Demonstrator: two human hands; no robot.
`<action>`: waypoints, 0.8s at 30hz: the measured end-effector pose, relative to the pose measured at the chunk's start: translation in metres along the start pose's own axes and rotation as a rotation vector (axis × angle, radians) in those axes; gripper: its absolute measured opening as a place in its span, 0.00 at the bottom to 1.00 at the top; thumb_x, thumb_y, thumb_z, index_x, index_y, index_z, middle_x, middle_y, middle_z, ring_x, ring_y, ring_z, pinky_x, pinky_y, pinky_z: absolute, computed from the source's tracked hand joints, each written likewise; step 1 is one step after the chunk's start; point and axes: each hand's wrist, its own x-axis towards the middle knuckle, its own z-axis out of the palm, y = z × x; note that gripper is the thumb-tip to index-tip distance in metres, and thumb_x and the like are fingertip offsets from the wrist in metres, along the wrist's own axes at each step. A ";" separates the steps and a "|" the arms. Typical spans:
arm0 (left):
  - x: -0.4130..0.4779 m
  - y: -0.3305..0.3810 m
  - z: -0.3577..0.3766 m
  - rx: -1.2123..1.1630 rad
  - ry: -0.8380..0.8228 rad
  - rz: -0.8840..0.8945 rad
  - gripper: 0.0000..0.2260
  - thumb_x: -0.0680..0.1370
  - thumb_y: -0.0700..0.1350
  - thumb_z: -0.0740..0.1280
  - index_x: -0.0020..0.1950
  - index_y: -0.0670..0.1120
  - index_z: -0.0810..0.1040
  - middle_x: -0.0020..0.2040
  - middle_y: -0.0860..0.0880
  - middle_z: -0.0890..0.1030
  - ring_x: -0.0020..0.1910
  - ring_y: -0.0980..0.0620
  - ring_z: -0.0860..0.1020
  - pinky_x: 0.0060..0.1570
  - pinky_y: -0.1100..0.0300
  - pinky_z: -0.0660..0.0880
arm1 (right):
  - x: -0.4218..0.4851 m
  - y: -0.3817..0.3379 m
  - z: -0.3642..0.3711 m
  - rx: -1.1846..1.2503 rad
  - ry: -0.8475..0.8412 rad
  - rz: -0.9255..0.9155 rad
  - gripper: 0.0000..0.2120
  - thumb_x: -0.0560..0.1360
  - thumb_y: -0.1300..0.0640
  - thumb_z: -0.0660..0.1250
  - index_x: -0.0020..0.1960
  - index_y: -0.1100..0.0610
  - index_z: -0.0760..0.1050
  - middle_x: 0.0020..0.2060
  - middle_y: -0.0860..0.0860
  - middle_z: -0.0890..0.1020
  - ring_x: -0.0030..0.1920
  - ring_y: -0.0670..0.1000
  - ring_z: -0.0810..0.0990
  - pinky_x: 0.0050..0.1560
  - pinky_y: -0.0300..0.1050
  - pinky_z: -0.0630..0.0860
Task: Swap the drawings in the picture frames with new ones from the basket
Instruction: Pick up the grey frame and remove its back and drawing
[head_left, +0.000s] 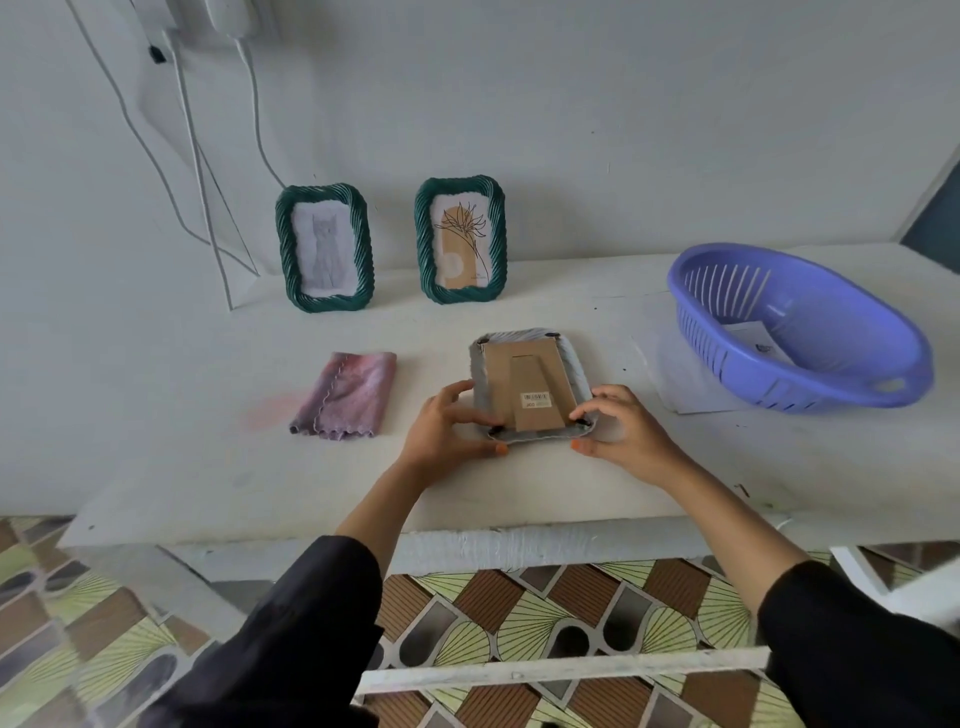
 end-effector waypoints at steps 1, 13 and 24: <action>0.000 0.001 0.000 0.000 -0.008 0.001 0.17 0.65 0.49 0.78 0.52 0.52 0.84 0.71 0.52 0.67 0.70 0.48 0.64 0.66 0.60 0.61 | 0.000 -0.001 0.000 0.011 0.006 0.006 0.15 0.67 0.61 0.75 0.53 0.57 0.79 0.57 0.49 0.67 0.62 0.44 0.66 0.58 0.34 0.60; -0.002 0.007 -0.004 0.022 -0.076 -0.001 0.10 0.67 0.49 0.77 0.46 0.58 0.83 0.70 0.53 0.68 0.69 0.49 0.63 0.68 0.58 0.58 | -0.001 -0.006 -0.002 0.102 -0.019 0.070 0.13 0.65 0.62 0.76 0.35 0.46 0.77 0.57 0.49 0.67 0.63 0.44 0.65 0.62 0.38 0.60; 0.033 0.018 -0.001 -0.258 0.251 -0.329 0.09 0.71 0.54 0.66 0.49 0.58 0.82 0.56 0.50 0.82 0.61 0.47 0.75 0.65 0.47 0.69 | 0.030 -0.020 -0.030 0.209 -0.041 0.159 0.09 0.73 0.53 0.69 0.53 0.47 0.77 0.57 0.51 0.75 0.60 0.49 0.72 0.58 0.40 0.66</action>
